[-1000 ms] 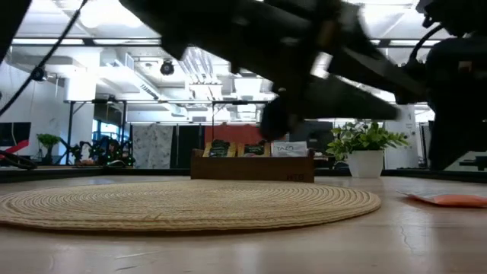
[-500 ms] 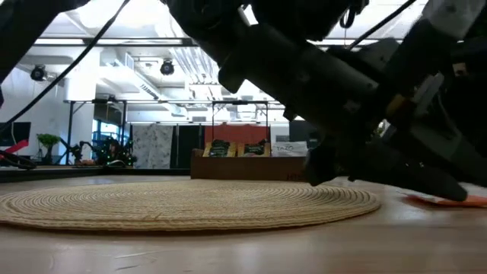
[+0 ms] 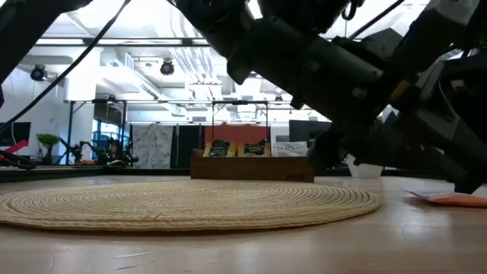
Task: Pick & Place Tea
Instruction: Put the orange tea bag into the right section of the wooden organizer
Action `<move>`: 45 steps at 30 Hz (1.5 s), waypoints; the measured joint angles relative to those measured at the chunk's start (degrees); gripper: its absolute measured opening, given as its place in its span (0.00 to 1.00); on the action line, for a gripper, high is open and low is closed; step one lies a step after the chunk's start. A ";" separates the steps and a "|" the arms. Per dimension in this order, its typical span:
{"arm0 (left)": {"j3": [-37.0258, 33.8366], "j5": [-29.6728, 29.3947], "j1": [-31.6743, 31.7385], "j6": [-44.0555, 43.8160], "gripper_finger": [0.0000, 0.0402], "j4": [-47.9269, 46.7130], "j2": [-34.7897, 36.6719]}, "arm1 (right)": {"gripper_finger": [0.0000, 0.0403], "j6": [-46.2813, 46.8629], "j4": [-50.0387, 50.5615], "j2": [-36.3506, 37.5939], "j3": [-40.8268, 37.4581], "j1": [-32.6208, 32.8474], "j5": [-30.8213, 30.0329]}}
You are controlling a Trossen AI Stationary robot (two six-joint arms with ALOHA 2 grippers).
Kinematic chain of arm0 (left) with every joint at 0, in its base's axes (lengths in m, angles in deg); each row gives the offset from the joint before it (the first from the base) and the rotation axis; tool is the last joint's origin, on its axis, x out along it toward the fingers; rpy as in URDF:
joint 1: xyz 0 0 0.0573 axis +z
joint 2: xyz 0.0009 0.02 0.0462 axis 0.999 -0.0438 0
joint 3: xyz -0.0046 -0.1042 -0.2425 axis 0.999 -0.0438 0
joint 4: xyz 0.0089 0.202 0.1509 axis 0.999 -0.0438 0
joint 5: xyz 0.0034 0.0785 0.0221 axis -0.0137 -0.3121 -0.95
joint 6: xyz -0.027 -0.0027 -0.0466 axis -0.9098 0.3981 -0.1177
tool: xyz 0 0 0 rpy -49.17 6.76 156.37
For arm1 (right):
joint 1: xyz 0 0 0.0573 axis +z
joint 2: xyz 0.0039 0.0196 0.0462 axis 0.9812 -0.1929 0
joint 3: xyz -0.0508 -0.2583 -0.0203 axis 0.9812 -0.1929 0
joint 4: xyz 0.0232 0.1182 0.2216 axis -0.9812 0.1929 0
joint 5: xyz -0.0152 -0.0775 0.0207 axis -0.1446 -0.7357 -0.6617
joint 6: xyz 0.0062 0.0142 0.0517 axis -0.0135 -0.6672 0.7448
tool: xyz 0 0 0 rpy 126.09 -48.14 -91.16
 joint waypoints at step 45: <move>-4.19 -4.08 0.76 -1.56 0.27 -3.10 0.88 | 0.03 -10.52 -15.44 -3.99 -0.27 0.11 -6.75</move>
